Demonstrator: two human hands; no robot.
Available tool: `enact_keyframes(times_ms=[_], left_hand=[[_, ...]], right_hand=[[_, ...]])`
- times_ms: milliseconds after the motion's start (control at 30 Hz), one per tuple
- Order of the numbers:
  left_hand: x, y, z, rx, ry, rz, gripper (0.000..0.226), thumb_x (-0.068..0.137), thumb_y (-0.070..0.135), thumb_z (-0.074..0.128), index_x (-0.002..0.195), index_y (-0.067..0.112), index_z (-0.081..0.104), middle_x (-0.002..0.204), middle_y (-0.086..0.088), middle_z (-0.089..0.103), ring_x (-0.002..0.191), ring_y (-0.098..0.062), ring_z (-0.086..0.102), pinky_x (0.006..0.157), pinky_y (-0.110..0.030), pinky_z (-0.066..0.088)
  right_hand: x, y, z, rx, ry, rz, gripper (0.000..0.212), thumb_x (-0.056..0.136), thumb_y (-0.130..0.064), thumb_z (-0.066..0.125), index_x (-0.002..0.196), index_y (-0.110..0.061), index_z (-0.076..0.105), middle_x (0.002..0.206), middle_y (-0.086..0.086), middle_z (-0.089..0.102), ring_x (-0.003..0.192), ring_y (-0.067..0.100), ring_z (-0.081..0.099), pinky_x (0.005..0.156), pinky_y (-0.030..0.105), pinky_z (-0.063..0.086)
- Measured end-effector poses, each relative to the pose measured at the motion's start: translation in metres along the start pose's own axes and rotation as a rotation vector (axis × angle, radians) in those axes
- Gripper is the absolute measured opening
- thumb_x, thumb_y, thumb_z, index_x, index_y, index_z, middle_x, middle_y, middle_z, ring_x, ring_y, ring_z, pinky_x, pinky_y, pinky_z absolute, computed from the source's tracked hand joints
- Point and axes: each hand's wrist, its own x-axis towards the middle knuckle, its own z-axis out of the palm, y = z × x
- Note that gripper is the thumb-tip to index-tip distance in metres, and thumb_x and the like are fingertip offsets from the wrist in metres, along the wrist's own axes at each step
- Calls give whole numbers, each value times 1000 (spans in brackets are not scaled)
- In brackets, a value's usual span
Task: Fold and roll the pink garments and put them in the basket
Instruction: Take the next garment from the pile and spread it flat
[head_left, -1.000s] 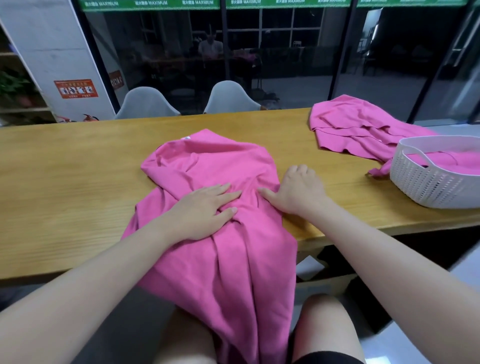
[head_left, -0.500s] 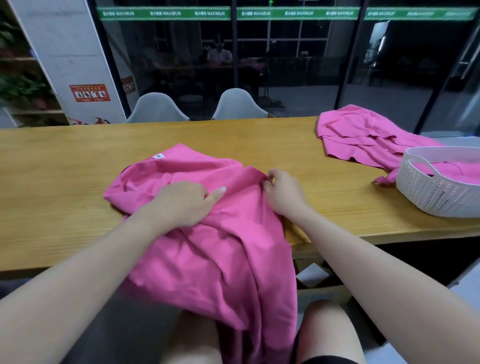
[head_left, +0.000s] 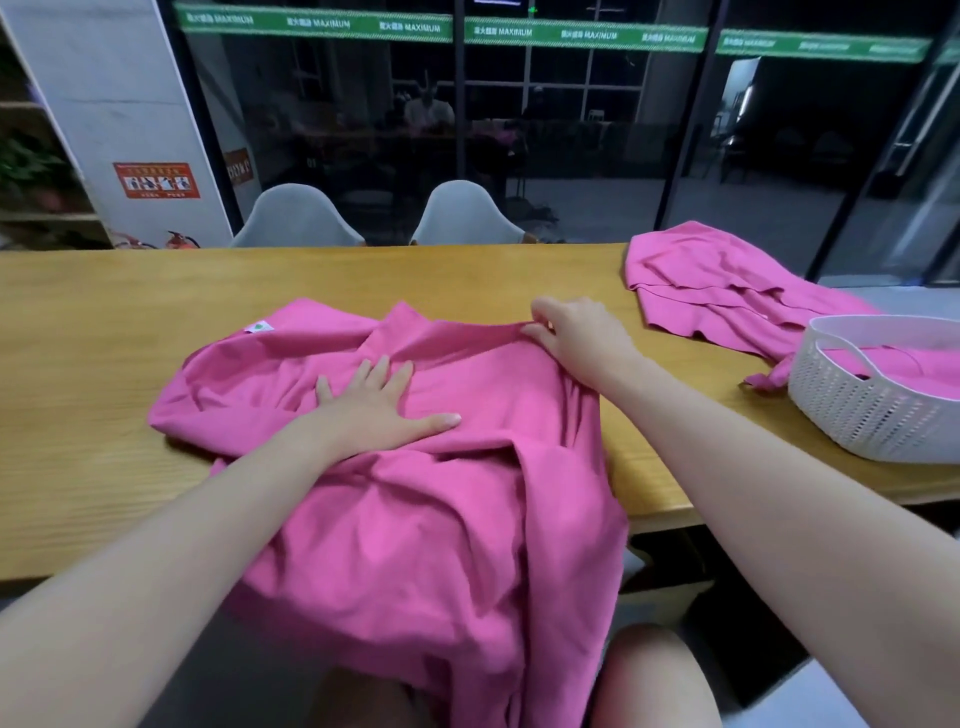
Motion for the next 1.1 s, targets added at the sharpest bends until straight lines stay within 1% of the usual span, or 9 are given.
enact_keyframes(times_ms=[133,267,433,567,700,767,833,967,1100], left_hand=[[1,-1,-2,-15,-12,-35,138,49,112,19,162,36,-5,170,2,-16,156,-21,-15,117,-71,-9],[7,-3,-6,-25,-15,-62,142,46,113,20,162,36,-5,170,1,-17,156,-22,-14,117,-72,-9],[6,-3,-5,-21,18,-60,145,42,113,16,163,35,-2,170,0,-13,157,-22,-11,117,-70,-9],[-4,-7,2,-23,61,-15,139,47,113,15,162,38,3,171,3,-8,157,-22,-8,118,-71,-8],[-26,-20,8,-24,86,37,131,52,111,22,161,42,5,171,9,-6,157,-18,-8,119,-67,-8],[-37,-27,9,-7,93,62,133,49,112,19,161,43,6,170,11,-5,157,-16,-7,120,-67,-8],[-44,-34,11,-11,103,68,137,43,114,16,161,44,7,170,12,-3,157,-15,-6,121,-66,-7],[-53,-42,13,-42,130,60,138,43,114,18,161,43,10,170,13,2,157,-14,-3,121,-66,-6],[-55,-49,10,-66,108,34,134,47,112,23,161,42,11,170,13,1,157,-15,-4,120,-65,-8]], right_hand=[[-17,9,15,221,-194,227,44,90,-55,70,81,-12,67,68,4,66,62,23,62,55,32,43],[-35,7,-2,296,-410,321,51,86,-55,73,76,-6,69,59,3,64,53,22,62,46,30,51],[-70,4,-31,365,-590,384,26,93,-30,71,83,-7,70,68,6,61,58,19,56,53,27,52],[-87,4,-32,699,-346,482,18,103,-24,59,98,-9,68,74,6,60,58,17,60,49,30,57],[-86,18,-41,719,-46,556,19,104,-19,52,87,-17,60,65,0,45,51,16,43,46,31,51],[-82,24,-46,594,39,469,19,103,-19,53,87,-16,61,62,-1,44,55,17,41,48,27,41],[-77,26,-49,398,106,341,22,102,-24,56,83,-15,61,61,-2,48,60,21,46,57,31,34],[-61,24,-64,78,221,82,33,102,-40,53,84,-14,65,71,3,60,73,30,54,63,39,42],[-46,30,-64,-152,154,-143,34,103,-44,51,79,-19,55,75,7,64,71,34,60,61,40,47]])
